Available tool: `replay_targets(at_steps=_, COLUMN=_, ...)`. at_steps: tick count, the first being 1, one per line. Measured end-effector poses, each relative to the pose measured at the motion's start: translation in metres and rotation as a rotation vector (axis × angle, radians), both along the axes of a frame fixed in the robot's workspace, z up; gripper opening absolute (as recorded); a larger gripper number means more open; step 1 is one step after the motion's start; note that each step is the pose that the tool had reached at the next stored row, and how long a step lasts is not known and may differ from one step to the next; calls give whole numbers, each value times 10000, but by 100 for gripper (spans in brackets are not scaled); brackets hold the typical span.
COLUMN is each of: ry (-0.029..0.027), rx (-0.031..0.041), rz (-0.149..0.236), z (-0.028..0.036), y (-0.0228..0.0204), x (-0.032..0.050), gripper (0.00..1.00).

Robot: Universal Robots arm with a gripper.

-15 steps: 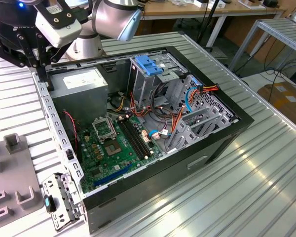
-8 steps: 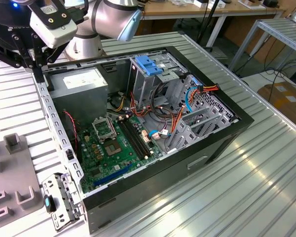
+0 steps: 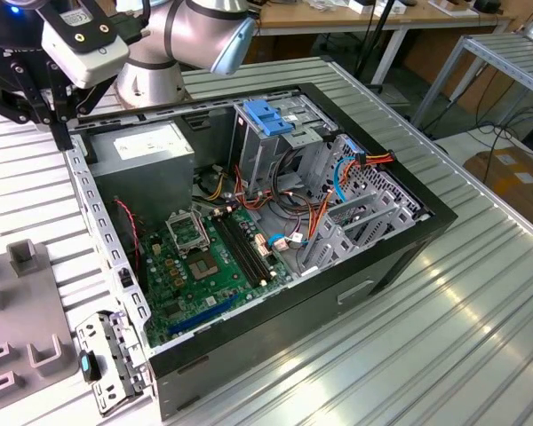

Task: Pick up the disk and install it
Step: 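Reach for the disk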

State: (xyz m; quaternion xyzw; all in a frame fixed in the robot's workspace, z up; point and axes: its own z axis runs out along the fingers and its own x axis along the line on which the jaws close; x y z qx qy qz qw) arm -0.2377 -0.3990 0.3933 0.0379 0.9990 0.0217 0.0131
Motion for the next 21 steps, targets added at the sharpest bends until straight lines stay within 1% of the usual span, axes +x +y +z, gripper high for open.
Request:
replay_targets(at_steps=13, ry=0, rx=0, rz=0, z=0, y=0, x=-108, gripper=11)
replay_targets(at_steps=21, ry=1, rx=0, rz=0, z=0, y=0, x=-158, gripper=11)
